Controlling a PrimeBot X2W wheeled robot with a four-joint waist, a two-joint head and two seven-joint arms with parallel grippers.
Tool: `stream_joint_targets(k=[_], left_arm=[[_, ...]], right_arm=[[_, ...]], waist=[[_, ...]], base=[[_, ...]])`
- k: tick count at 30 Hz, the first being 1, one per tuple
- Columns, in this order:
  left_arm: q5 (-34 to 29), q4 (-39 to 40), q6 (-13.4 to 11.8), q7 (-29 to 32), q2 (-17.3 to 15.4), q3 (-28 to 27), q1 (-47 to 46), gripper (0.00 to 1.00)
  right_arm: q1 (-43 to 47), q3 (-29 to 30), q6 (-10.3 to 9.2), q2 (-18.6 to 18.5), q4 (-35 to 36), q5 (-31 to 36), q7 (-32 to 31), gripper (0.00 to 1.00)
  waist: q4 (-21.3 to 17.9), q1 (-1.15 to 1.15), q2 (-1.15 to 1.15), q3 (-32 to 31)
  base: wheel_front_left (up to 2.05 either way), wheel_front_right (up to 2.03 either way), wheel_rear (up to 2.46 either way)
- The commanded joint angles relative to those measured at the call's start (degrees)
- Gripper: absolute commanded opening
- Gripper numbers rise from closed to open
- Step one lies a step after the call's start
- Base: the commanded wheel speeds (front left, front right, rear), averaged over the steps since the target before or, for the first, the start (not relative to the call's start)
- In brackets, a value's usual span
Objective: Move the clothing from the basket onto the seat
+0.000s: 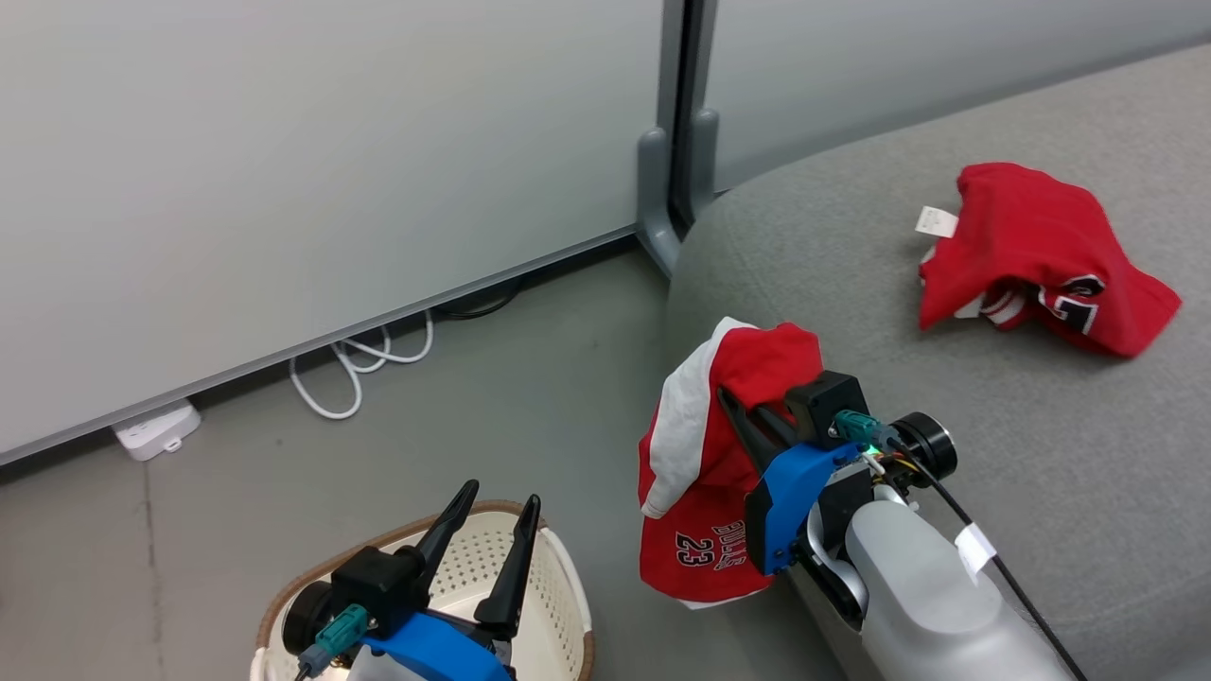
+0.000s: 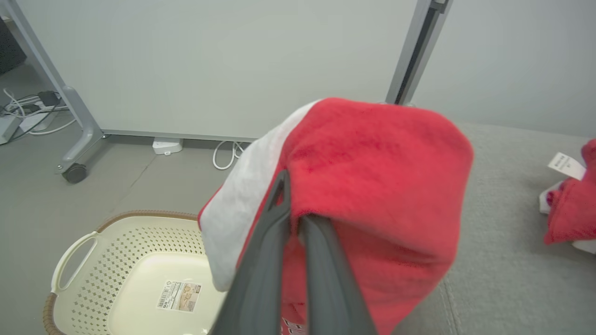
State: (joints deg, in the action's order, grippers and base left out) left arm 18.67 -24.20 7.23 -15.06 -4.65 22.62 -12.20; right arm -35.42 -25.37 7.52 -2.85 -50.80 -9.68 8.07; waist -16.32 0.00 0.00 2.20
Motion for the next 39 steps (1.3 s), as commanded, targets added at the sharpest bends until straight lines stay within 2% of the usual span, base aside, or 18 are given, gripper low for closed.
stream_joint_targets(k=[1, 7, 12, 20, 27, 32, 39], left_arm=[[-0.1, -0.1, 0.2, -0.2, -0.2, -0.1, -0.6, 1.0], [-0.5, -0.4, 0.3, -0.2, -0.6, 0.4, -1.5, 1.0], [0.1, -0.5, 0.3, -0.2, -0.4, 1.3, -2.2, 1.0], [0.8, -0.3, 0.3, -0.2, -0.8, 2.0, -1.9, 1.0], [0.9, -0.3, 0.3, -0.2, -1.2, 3.0, -3.0, 1.0], [0.6, 0.3, 0.3, -0.2, -1.7, 3.1, -3.7, 1.0], [-0.1, 1.9, 0.3, -0.2, -3.4, 4.2, -6.5, 1.0]], right_arm=[[-0.4, -0.1, -0.05, -0.1, 0.4, -0.4, 0.2, 0.0], [-0.5, 0.3, -0.06, -0.1, 0.5, -0.5, 0.6, 0.0], [-0.2, 0.9, -0.06, -0.1, -0.1, -0.2, 0.8, 0.0], [-0.2, 0.6, -0.05, 0.0, -0.3, -0.8, 0.9, 0.0], [-1.1, 1.2, -0.05, 0.0, -0.9, -0.7, 0.5, 0.0], [-7.0, 2.3, -0.05, -0.3, -1.5, 1.2, -1.9, 0.0], [-22.1, 7.8, -0.06, -6.2, -0.8, 3.9, -5.7, 0.0]], waist=[[-3.5, 0.0, 0.0, 0.7], [-8.4, 0.0, 0.0, 1.8], [-10.7, 0.0, 0.0, 1.9], [-11.7, 0.0, 0.0, 1.9], [-10.8, 0.0, 0.0, 3.0], [-10.3, 0.0, 0.0, 5.1], [-8.8, 0.0, 0.0, 10.7]], base=[[0.0, 0.0, 0.0], [0.0, 0.0, 0.0], [0.0, 0.0, 0.0], [0.0, 0.0, 0.0], [0.0, 0.0, 0.0], [0.0, 0.0, 0.0], [0.0, 0.0, 0.0]])
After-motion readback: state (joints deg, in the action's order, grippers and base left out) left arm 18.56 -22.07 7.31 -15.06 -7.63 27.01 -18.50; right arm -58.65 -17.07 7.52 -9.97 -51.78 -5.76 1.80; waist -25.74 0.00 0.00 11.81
